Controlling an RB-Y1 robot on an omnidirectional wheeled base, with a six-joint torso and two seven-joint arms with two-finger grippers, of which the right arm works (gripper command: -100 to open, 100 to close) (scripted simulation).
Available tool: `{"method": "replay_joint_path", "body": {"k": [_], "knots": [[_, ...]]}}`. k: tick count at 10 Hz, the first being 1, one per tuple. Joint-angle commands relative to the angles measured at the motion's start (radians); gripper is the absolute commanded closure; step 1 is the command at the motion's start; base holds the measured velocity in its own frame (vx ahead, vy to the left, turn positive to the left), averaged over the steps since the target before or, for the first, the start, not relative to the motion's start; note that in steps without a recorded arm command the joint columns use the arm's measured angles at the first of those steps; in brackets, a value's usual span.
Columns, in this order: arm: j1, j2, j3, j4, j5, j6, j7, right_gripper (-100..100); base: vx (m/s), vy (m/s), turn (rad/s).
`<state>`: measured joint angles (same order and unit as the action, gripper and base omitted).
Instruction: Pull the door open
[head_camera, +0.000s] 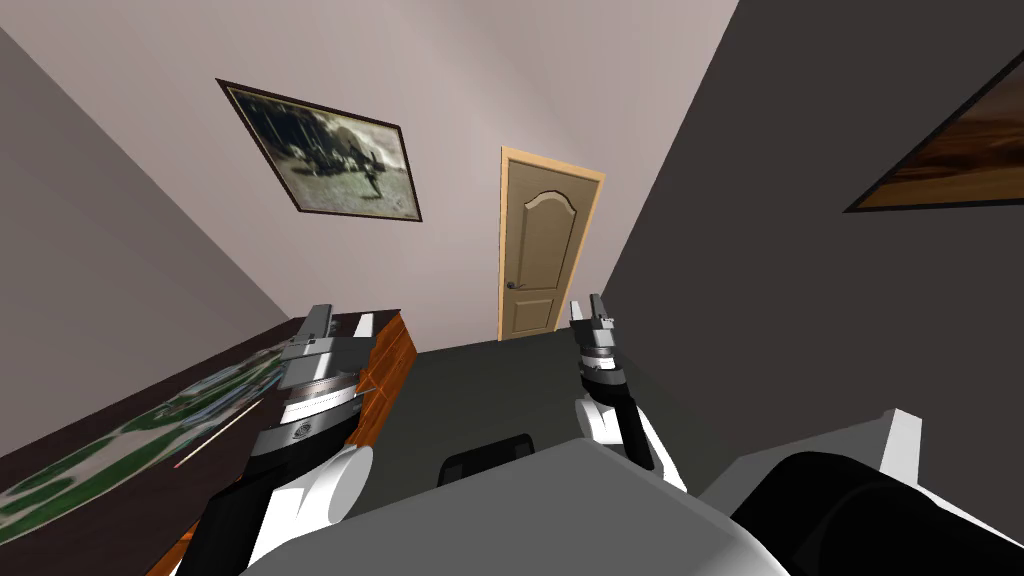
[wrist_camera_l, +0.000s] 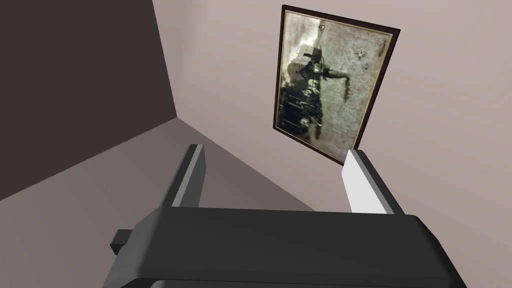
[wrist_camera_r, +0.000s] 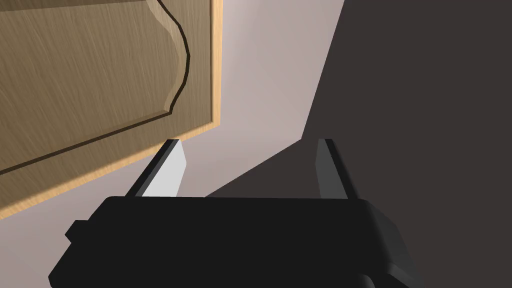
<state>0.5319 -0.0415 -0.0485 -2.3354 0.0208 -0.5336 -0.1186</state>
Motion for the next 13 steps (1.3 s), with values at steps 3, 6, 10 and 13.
{"method": "replay_joint_path", "body": {"k": [3, 6, 10, 13], "knots": [[-0.034, -0.013, -0.005, 0.076, 0.012, -0.009, -0.008, -100, 0.084, 0.0, -0.001], [-0.065, -0.023, -0.01, 0.144, 0.023, -0.017, -0.016, -100, 0.079, 0.001, -0.001], [-0.103, -0.034, -0.016, 0.228, 0.037, -0.026, -0.025, -100, 0.084, -0.005, -0.001], [-0.136, -0.043, -0.021, 0.3, 0.048, -0.035, -0.033, -100, 0.083, -0.004, 0.0]]}}
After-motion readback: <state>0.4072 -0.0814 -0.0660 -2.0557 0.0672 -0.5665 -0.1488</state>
